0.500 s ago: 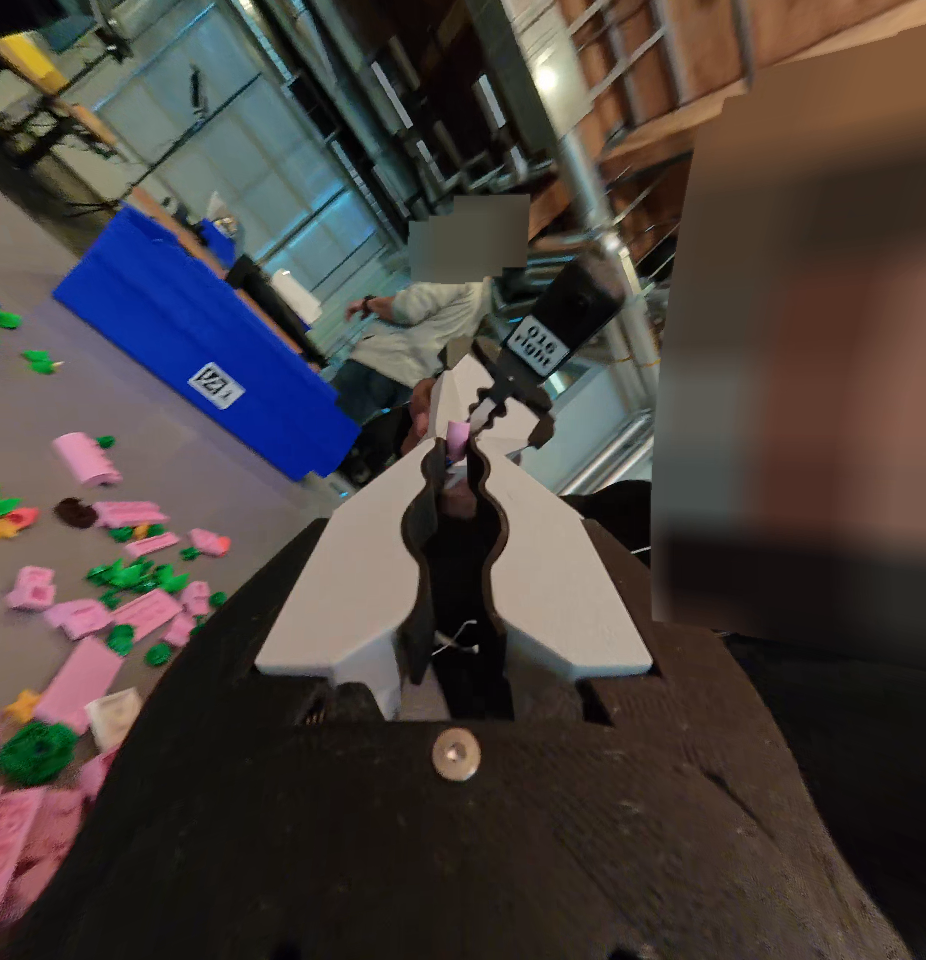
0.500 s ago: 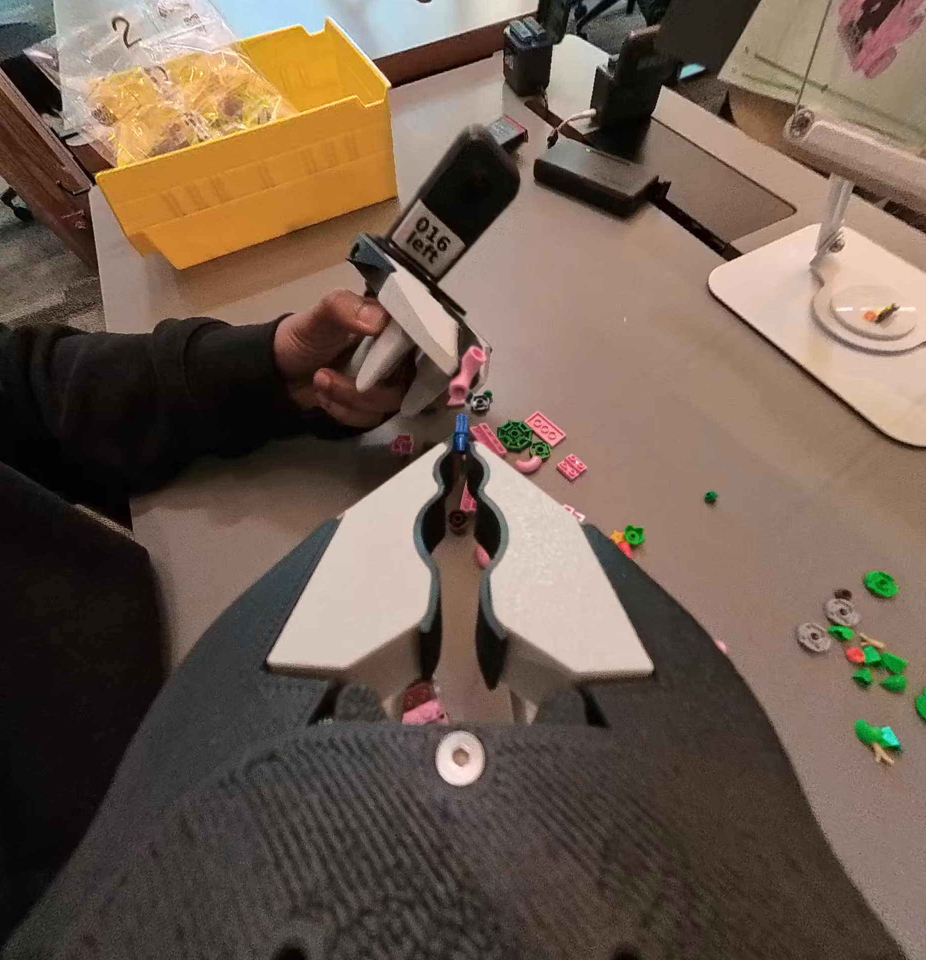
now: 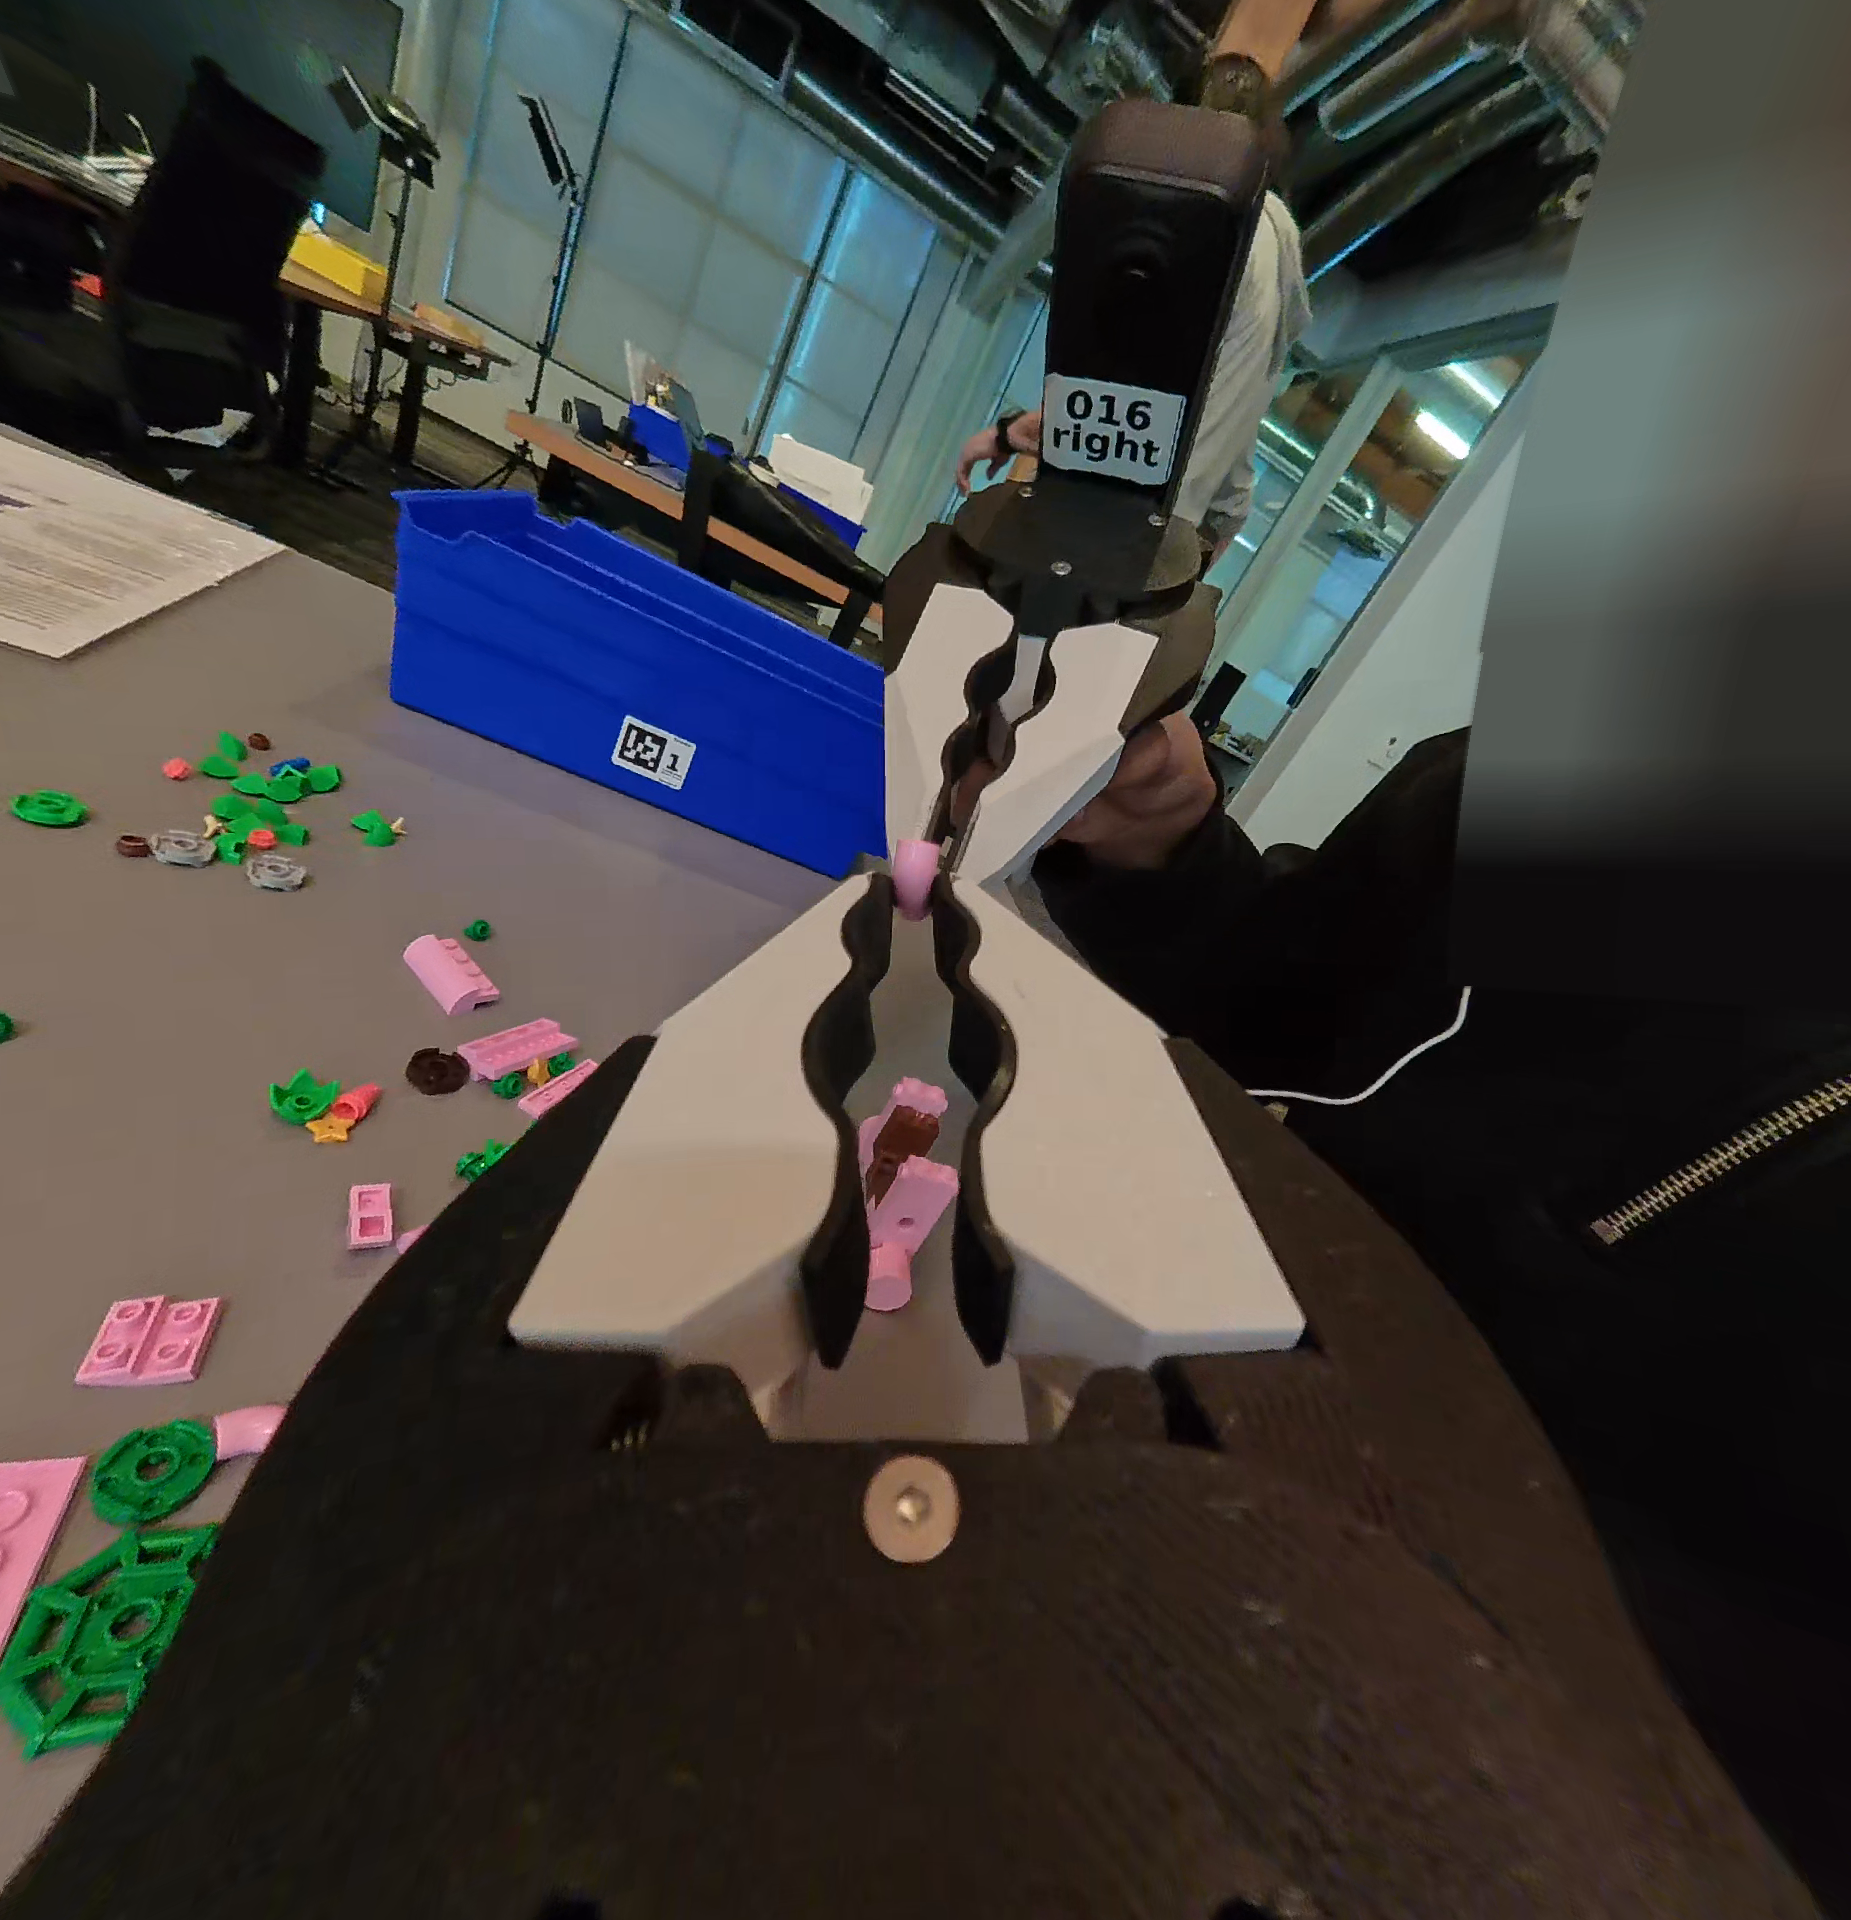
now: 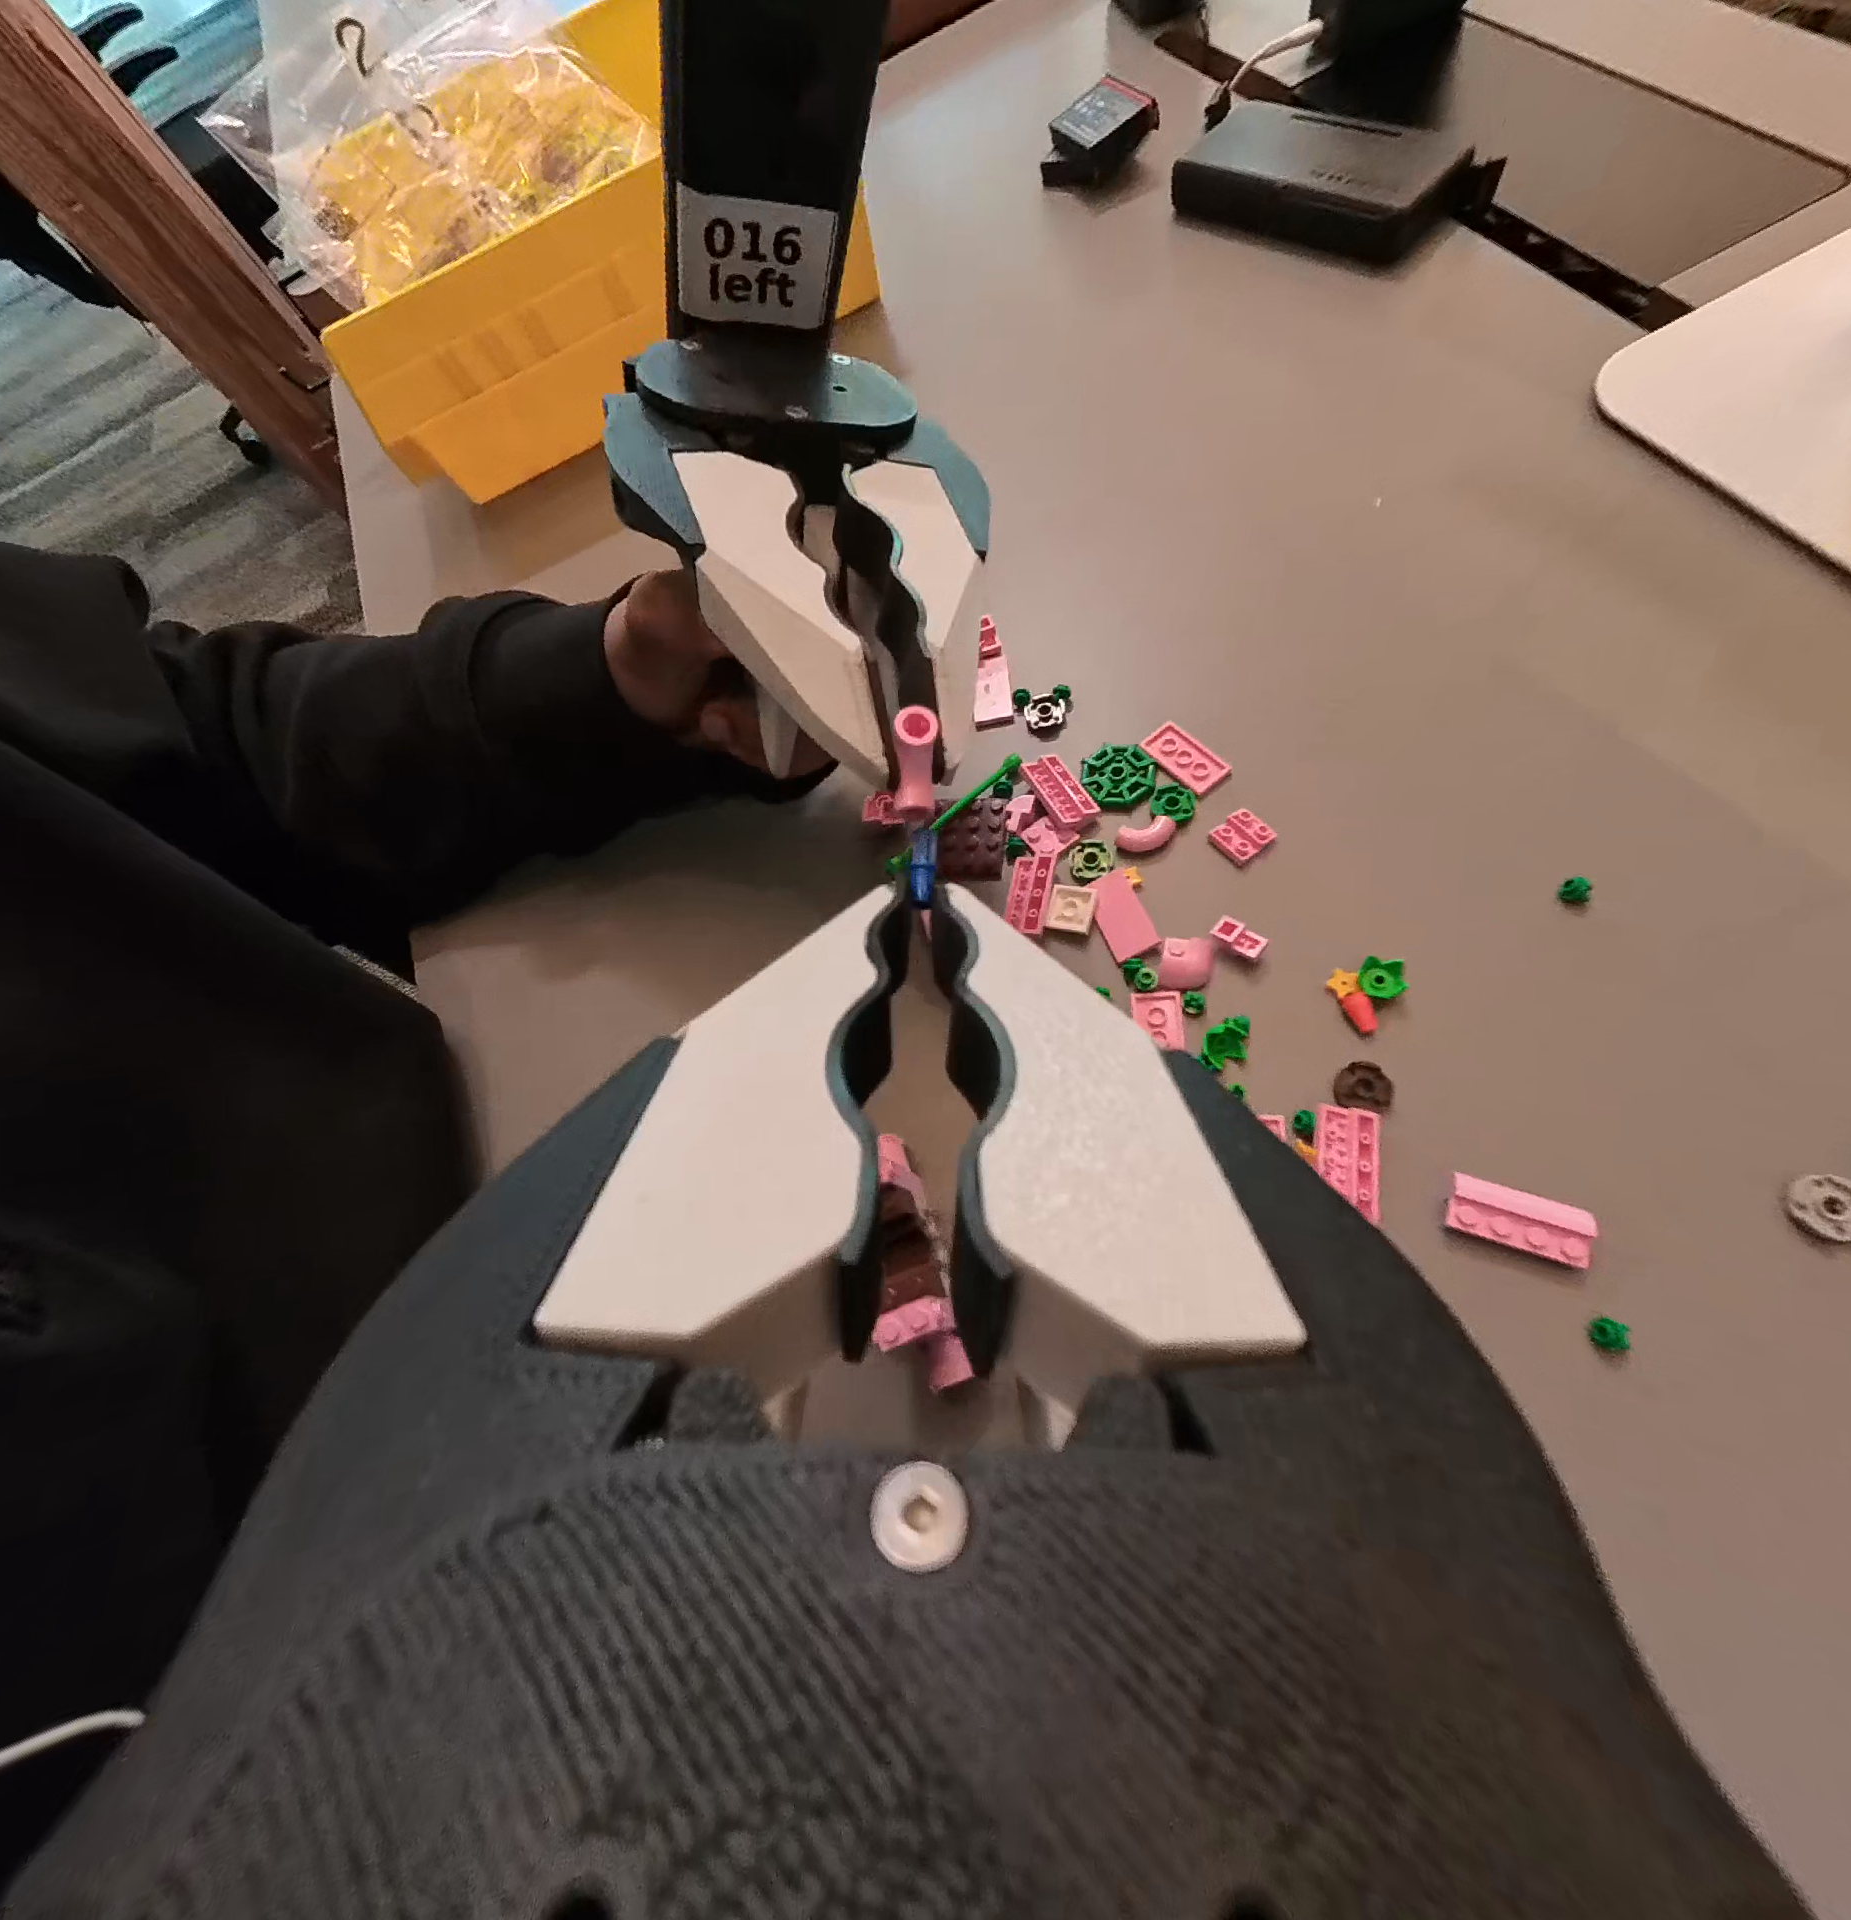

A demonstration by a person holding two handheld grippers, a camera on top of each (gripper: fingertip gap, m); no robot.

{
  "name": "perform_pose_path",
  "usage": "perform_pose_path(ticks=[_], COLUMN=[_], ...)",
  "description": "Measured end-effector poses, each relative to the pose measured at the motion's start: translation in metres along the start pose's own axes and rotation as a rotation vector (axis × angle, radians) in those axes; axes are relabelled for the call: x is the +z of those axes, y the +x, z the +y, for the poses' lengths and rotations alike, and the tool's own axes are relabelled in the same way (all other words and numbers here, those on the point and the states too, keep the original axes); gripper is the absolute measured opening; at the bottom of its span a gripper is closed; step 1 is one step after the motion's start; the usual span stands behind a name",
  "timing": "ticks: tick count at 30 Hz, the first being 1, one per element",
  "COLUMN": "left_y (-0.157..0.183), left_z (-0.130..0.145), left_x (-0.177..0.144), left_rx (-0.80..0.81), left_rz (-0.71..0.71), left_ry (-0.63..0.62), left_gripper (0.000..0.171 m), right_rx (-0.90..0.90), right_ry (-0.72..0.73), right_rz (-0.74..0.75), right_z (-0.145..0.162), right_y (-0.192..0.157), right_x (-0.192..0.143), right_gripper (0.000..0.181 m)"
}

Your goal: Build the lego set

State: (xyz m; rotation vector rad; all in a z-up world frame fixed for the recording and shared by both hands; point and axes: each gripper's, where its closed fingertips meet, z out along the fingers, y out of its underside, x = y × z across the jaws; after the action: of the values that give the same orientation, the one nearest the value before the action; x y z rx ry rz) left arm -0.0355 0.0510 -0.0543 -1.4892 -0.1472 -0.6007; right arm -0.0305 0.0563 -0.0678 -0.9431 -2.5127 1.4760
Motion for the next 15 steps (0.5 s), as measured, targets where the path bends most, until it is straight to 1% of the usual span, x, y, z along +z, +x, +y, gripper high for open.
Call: perform_pose_path(ticks=[10,15], left_y=[0.0021,0.0037], left_z=[0.0031,0.0008], left_x=[0.0032,0.0033], left_rx=[-0.014,-0.041], left_rz=[0.018,0.039], left_ry=[-0.01,0.013], left_gripper=[0.006,0.006], right_rx=[-0.01,-0.014], right_ry=[0.004,0.032], right_rz=[-0.029,-0.048], right_z=[-0.0018,-0.0043], right_y=[-0.0036,-0.0046], right_x=[-0.0012,-0.0028], right_gripper=[0.002,0.001])
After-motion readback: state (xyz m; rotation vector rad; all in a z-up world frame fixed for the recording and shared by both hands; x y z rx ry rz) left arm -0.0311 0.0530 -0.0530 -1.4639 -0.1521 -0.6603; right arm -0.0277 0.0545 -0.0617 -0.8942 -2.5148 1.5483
